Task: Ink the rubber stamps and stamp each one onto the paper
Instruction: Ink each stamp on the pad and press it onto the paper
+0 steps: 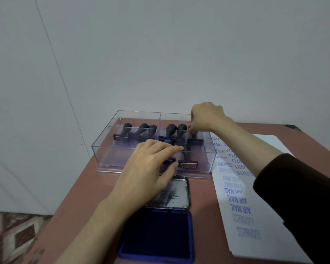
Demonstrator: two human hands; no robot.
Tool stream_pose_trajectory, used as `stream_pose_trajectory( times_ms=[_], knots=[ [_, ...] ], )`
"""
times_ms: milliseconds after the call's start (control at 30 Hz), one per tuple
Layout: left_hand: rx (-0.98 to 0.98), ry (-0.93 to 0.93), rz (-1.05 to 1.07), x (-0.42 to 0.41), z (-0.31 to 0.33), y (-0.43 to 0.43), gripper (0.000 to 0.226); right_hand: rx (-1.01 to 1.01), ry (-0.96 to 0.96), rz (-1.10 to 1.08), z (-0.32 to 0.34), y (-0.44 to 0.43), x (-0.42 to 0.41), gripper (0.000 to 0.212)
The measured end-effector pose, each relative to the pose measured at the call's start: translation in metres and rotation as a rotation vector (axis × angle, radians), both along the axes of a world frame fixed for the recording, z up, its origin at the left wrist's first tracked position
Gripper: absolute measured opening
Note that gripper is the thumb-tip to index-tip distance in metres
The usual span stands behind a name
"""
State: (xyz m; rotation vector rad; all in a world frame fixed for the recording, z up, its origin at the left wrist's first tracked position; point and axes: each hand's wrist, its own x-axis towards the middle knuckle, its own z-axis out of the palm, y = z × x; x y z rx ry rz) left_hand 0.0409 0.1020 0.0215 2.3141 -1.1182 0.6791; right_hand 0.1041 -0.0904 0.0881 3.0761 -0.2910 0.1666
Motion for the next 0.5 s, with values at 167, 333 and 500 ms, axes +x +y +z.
stream_pose_trajectory(
  times_ms=[167, 333, 500],
  knots=[
    [-0.004, -0.014, -0.001, 0.001, 0.000, 0.000, 0.039, 0.174, -0.070, -0.003, 0.004, -0.004, -0.004, 0.038],
    [0.006, -0.001, 0.003, 0.000, 0.000, 0.001, 0.040, 0.302, -0.163, 0.000, 0.009, -0.009, -0.012, 0.039],
    [-0.002, 0.002, -0.006, -0.003, 0.006, 0.004, 0.042, 0.530, -0.363, 0.105, 0.015, -0.009, -0.019, 0.029]
  ],
)
